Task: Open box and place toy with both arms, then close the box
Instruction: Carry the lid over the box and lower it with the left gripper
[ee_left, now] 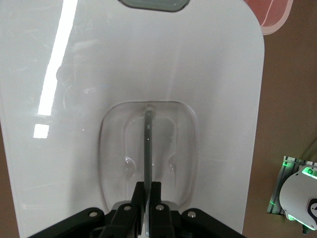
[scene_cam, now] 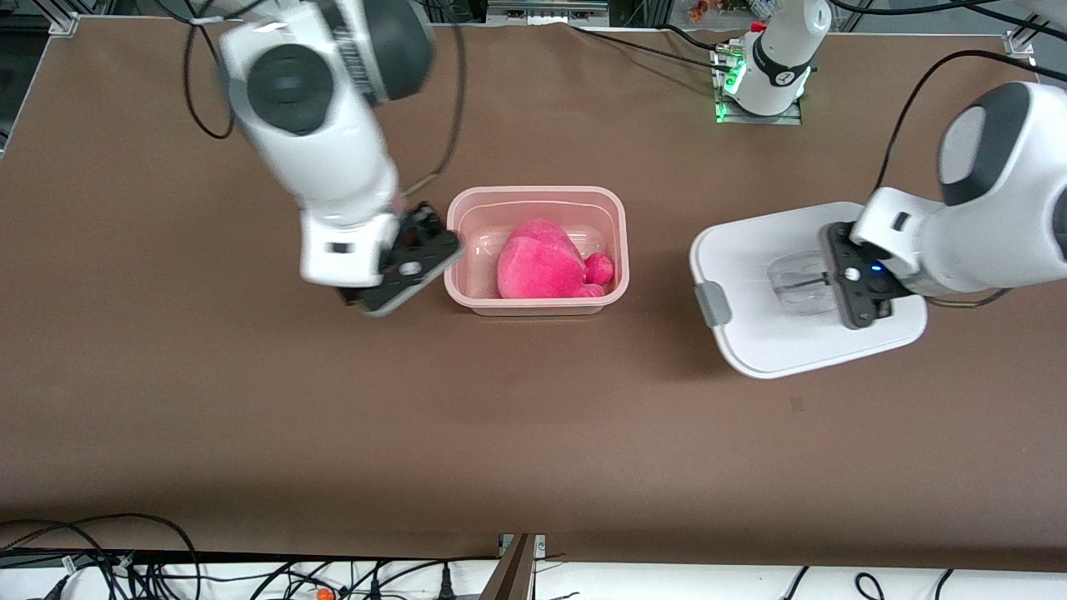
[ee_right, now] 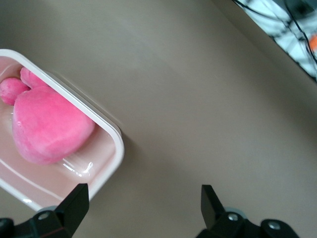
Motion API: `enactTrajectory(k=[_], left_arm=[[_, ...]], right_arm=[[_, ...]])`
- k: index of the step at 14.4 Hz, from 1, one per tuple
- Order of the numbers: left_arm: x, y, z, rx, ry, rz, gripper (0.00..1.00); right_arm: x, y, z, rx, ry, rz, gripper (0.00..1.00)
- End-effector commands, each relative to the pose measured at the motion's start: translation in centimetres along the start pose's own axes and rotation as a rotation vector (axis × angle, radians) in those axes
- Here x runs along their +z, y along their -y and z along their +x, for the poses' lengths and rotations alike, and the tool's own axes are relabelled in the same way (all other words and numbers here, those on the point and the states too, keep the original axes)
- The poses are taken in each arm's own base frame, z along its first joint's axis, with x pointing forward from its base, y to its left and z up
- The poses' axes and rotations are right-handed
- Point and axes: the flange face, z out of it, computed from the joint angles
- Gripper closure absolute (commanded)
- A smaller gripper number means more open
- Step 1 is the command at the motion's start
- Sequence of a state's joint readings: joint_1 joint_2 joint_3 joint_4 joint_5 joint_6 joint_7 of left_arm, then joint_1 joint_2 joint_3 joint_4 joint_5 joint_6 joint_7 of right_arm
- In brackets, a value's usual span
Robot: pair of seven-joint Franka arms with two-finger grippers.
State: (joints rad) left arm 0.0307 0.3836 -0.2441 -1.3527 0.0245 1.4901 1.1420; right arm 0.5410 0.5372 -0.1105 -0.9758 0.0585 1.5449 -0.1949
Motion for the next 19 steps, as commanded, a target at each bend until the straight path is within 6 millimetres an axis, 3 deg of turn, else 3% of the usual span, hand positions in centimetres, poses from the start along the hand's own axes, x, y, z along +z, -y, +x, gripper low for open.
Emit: enactTrajectory(k=[1,3,5,8,10,13,19], left_arm=[[0.9,-2.0,5.6,0.049,0.023,0.002,1.00],[2.0,-3.7,10.2,0.072,0.026,0.006,1.00],[2.9,-7.0,16.0,0.083,0.038,0.036,1.00],[7.0,-10.8,22.9,0.139,0.076,0.003,1.00],[8.3,-13.6,26.8,0.194,0.070,0.033,1.00],[10.4,-16.4,30.4,0.201,0.075,0.041,1.00],[14.8,-17.8,34.9,0.126,0.037,0.076,1.00]], right_arm=[[-3.9,-5.1,-6.1,0.129,0.005,0.081,0.00],[-5.2,-7.2,-10.3,0.186,0.009,0.102,0.00],[-5.7,-8.8,-14.1,0.289,0.026,0.123,0.00],[-5.4,-11.2,-18.1,0.494,0.065,0.141,0.00],[-4.6,-12.2,-19.2,0.612,0.094,0.141,0.00],[-4.9,-14.1,-19.9,0.645,0.083,0.098,0.00],[-4.7,-15.3,-19.9,0.645,0.078,0.030,0.00]])
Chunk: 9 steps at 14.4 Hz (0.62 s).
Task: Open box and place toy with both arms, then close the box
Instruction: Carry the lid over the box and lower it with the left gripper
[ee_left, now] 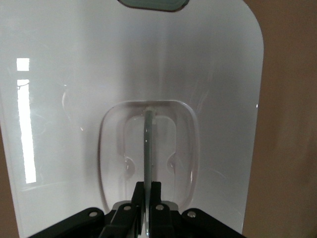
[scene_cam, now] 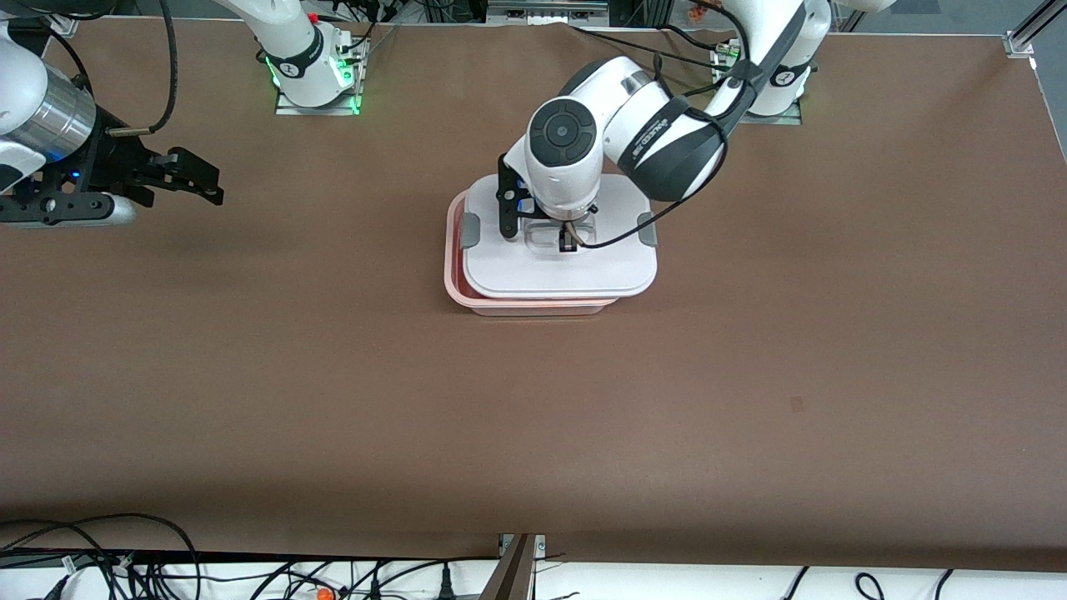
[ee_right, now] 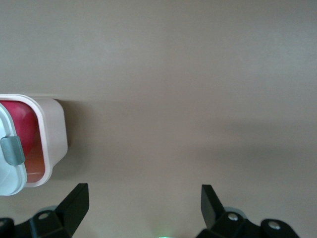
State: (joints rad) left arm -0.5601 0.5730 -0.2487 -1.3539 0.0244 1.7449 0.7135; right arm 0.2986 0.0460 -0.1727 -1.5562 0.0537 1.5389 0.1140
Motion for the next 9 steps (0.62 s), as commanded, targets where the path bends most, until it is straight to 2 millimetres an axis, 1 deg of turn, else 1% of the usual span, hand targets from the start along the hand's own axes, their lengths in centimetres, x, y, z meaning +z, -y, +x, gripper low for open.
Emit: enactTrajectory(k=[1,3,4,5,8,9], left_arm=[[0.4,0.3,1.5,-0.025,-0.019,0.026,1.00],[0.7,0.6,2.1,-0.025,-0.026,0.026,1.00],[0.8,0.4,2.4,-0.024,-0.026,0.028,1.00],[1.2,0.5,2.6,-0.038,-0.023,0.024,1.00],[1.5,0.6,2.7,-0.041,-0.013,0.031,1.00],[1.9,0.7,2.7,-0.043,-0.008,0.027,1.00]], right_arm=[[-0.2,-0.1,-0.3,0.011,-0.017,-0.017,0.00],[-0.7,0.0,0.2,0.015,-0.030,-0.019,0.00],[-1.1,0.1,0.8,0.011,-0.043,-0.019,0.00],[-2.0,-0.1,0.9,0.012,-0.061,-0.019,0.00],[-2.1,-0.4,1.0,0.015,-0.065,-0.021,0.00],[-2.0,-0.3,0.9,0.017,-0.057,-0.019,0.00]])
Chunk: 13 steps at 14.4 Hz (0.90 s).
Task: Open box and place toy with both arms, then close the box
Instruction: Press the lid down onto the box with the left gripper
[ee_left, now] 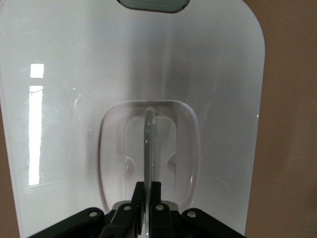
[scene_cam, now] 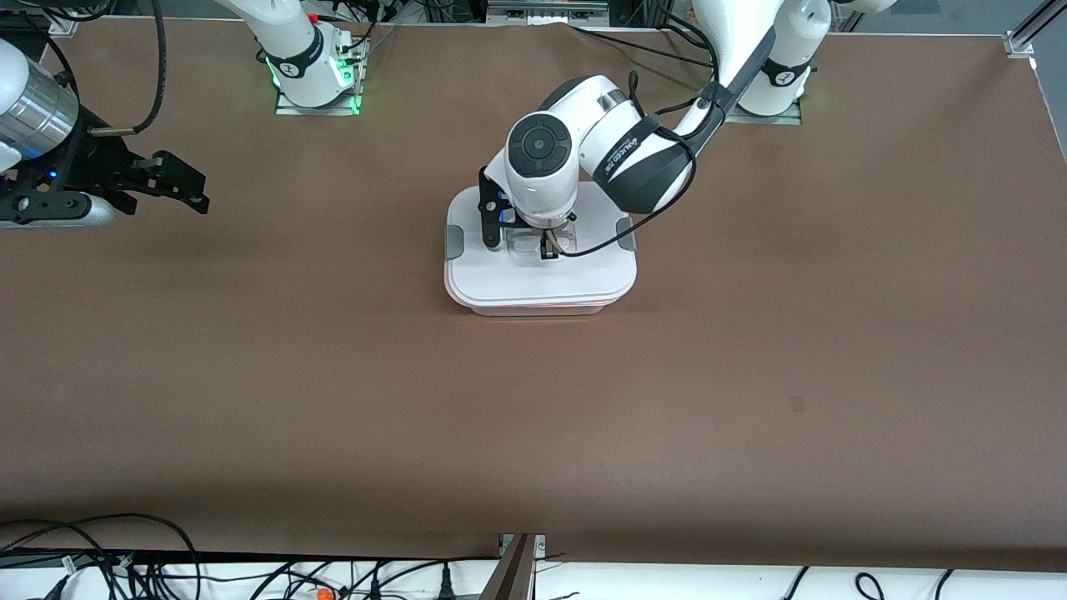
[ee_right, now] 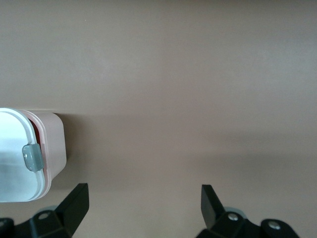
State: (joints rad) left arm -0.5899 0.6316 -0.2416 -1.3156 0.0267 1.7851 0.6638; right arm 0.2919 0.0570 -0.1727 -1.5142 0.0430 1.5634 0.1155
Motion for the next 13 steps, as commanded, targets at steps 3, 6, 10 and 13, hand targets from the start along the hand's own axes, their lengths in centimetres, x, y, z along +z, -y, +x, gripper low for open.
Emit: enactTrajectory(k=[3,6,10,13], left_arm=[[0.7,1.1,0.6,-0.021,0.012,0.015,1.00],[1.0,1.4,1.1,-0.028,0.006,0.015,1.00],[1.6,0.5,2.0,-0.019,0.023,0.029,1.00],[1.8,-0.7,2.9,-0.002,0.047,0.054,1.00]], right_arm=[[-0.4,0.5,0.2,0.002,-0.006,-0.016,0.00],[-0.2,0.4,0.1,0.007,0.007,-0.016,0.00],[-0.1,0.2,0.1,0.013,0.010,-0.015,0.00],[-0.2,0.4,0.1,0.011,0.009,-0.013,0.00]])
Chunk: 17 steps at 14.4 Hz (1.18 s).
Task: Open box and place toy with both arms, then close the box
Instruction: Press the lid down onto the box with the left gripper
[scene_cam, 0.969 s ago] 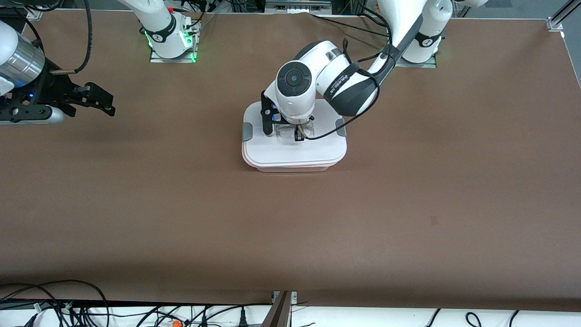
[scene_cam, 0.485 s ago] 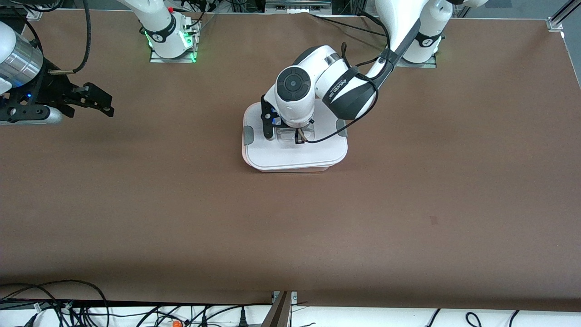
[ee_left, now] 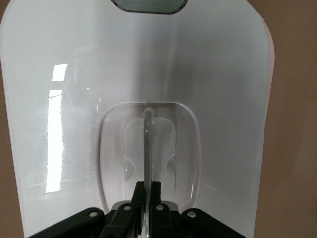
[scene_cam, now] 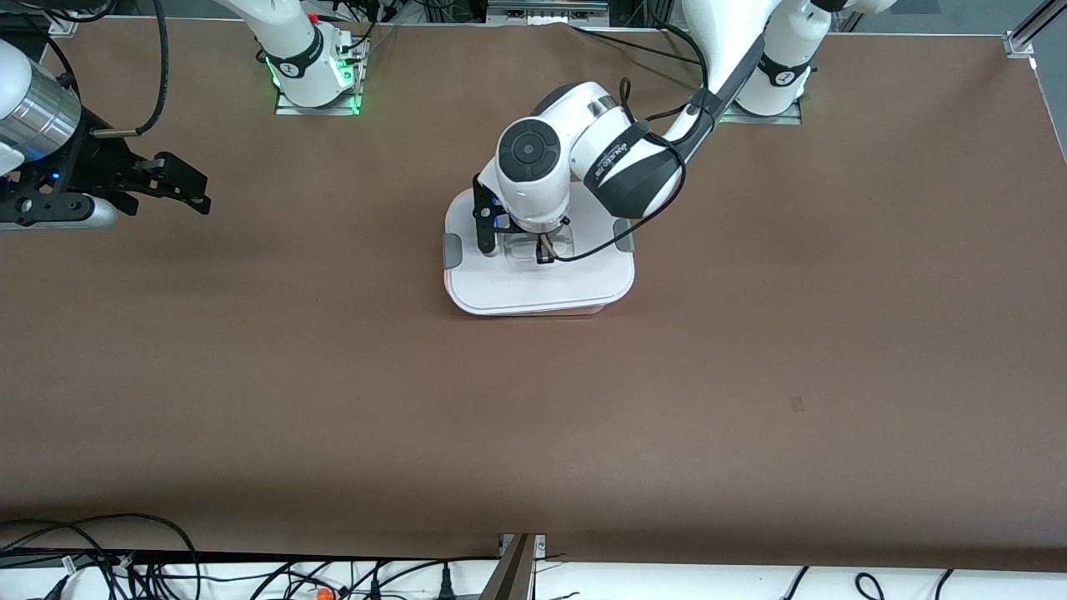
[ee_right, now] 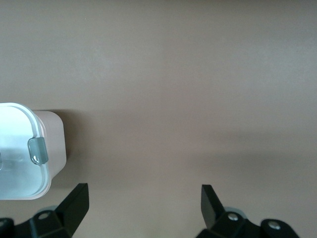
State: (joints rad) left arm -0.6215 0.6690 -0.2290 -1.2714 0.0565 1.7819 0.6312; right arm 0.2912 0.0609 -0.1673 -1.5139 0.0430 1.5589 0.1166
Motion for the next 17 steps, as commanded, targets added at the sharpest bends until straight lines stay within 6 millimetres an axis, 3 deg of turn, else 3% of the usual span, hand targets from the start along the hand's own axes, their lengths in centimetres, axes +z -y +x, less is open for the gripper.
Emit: enactTrajectory(k=[1,17], left_arm=[[1.1,-0.8,1.6,0.013,0.034,0.033,1.00],[-0.2,-1.7,0.5,0.052,0.086,0.021,1.00]], right_arm=[[-0.5,0.2,0.1,0.015,0.001,-0.010,0.00],[-0.3,-0.3,0.2,0.022,0.002,-0.012,0.00]])
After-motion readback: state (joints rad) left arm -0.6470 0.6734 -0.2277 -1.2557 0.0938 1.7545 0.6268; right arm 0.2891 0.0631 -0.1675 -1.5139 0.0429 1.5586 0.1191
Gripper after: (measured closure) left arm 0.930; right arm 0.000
